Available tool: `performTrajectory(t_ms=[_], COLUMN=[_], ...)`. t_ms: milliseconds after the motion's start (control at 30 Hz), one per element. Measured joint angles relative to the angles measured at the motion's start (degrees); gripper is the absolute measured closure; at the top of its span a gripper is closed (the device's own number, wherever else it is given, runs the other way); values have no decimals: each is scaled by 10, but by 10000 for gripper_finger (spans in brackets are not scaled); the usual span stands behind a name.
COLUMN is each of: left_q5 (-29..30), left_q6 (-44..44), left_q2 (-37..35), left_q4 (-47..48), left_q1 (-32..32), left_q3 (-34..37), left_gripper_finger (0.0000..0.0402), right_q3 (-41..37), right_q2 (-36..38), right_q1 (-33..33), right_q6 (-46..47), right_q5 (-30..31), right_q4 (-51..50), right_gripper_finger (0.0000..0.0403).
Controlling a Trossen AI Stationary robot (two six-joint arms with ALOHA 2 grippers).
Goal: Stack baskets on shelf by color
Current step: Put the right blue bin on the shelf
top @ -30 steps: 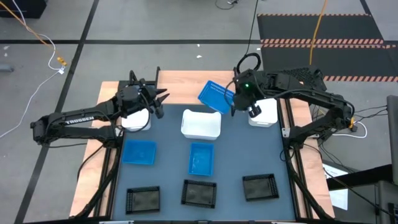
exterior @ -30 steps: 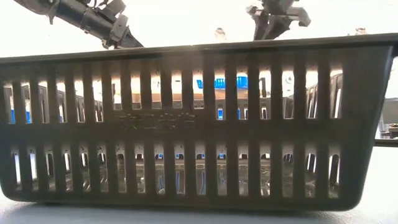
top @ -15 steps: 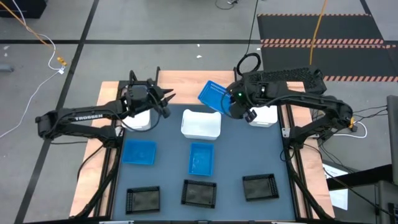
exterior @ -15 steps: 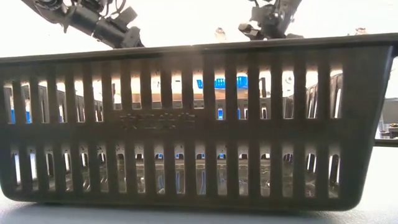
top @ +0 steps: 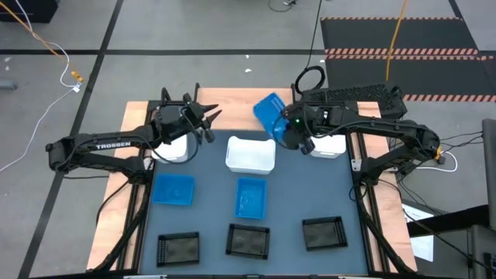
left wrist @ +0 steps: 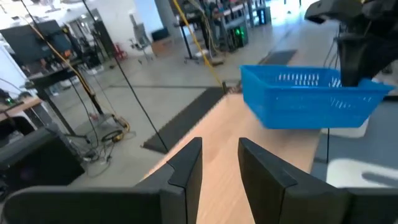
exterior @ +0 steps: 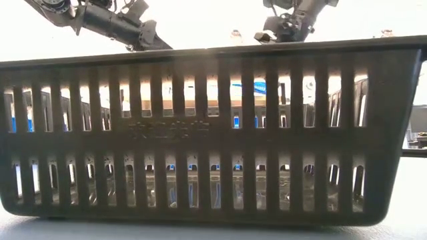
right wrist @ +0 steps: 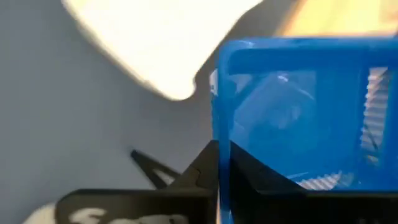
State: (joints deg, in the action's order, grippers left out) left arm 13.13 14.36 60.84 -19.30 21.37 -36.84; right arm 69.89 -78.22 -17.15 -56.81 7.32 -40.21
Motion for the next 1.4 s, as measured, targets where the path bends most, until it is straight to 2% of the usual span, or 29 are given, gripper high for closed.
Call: performTrajectory(t_ms=[200,333,433,533,833,1167,1267,1400], left_q5=[0,0,0,0,0,0,8,25], left_q6=[-1,-14,-30,-29,3,67,108,106], left_q2=[0,4,16,29,59,2,-24,-68], left_q4=[-15,-49,-75,-85,-92,-89,-81,-52], left_q1=[0,0,0,0,15,16,16,16], left_q3=[0,0,0,0,0,0,0,0], left_gripper_finger=[295,295,295,295,295,295,295,295], right_q3=[33,109,146,148,144,143,143,143], right_q2=[-19,-74,-98,-99,-106,-115,-115,-115], right_q1=[-11,-21,-22,-13,-9,-9,-10,-12], right_q6=[219,311,321,323,363,402,410,407], right_q5=[11,71,74,74,75,75,75,74], right_q4=[97,13,-38,-62,-64,-54,-58,-64], right_gripper_finger=[399,400,401,401,399,389,369,329])
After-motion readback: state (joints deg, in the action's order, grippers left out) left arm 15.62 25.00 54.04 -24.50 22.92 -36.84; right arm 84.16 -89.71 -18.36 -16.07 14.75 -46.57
